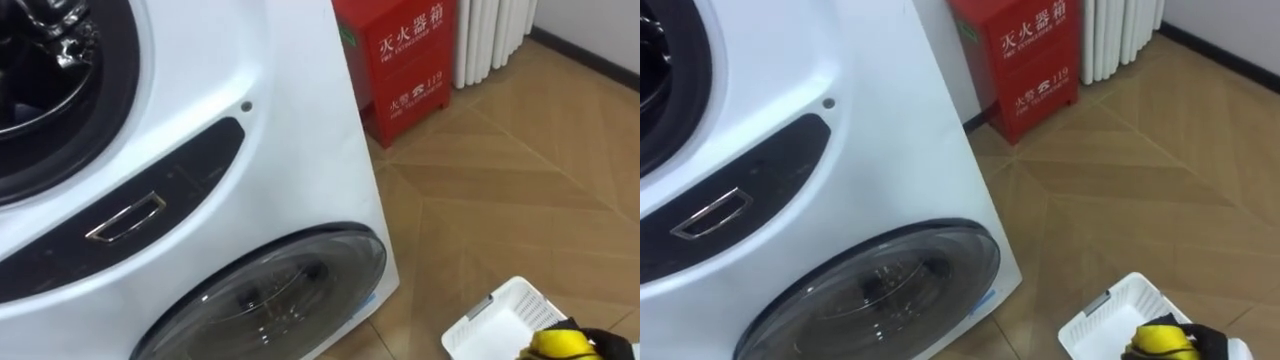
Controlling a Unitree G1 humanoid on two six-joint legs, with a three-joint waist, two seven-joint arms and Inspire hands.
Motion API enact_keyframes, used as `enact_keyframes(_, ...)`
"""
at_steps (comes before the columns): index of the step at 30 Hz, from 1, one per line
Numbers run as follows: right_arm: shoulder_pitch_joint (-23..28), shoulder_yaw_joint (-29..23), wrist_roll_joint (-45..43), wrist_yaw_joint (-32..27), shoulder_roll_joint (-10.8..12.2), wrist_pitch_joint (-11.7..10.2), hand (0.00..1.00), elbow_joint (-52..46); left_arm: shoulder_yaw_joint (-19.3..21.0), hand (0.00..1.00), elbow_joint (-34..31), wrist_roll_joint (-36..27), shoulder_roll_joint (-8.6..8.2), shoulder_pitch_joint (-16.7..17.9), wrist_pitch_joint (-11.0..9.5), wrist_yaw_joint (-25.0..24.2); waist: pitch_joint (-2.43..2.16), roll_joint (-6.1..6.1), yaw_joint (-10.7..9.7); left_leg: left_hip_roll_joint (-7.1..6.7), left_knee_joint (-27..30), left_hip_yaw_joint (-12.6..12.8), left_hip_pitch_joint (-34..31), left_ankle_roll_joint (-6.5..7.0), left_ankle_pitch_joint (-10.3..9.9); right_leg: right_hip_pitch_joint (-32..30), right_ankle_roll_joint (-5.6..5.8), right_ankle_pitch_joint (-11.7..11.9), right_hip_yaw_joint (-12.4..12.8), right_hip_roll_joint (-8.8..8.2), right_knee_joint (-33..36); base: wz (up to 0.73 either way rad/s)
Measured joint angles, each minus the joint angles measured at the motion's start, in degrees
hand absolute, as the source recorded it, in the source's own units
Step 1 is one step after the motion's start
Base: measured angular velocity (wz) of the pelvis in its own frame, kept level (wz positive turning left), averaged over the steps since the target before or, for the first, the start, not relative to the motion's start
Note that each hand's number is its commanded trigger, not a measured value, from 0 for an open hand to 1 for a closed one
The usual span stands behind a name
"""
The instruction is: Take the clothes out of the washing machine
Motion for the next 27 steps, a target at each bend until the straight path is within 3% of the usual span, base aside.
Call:
enact_keyframes(7,0.1,0.0,0.4,0.8,0.0,-0.2,0.00,0.3,-1.9,0.00,0.3,-2.3,0.00,0.0,0.0,0.0,0.01,0.00,-0.1,-0.19,-1.0,-0.2,0.7,0.17,0.1,0.2,-0.57,-0.4,-0.9,-0.26,-0.1,0.00)
enact_keyframes(19,0.3,0.0,1.0,2.5,0.3,-0.2,0.00,0.5,-3.5,0.00,0.3,-3.6,0.00,0.0,0.0,0.0,0.43,-0.04,0.0,-0.53,-1.0,-0.1,0.6,0.21,0.2,0.2,0.18,-2.1,-0.9,-0.66,-0.2,0.04)
enact_keyframes(27,2.1,1.2,-9.2,2.3,0.1,0.3,0.00,-1.4,-3.4,0.00,-0.8,-4.5,0.49,0.1,0.5,0.0,0.50,-0.09,0.5,-0.99,-1.0,0.2,0.6,0.20,0.2,-0.8,0.09,-3.9,-1.0,-1.12,2.2,0.04)
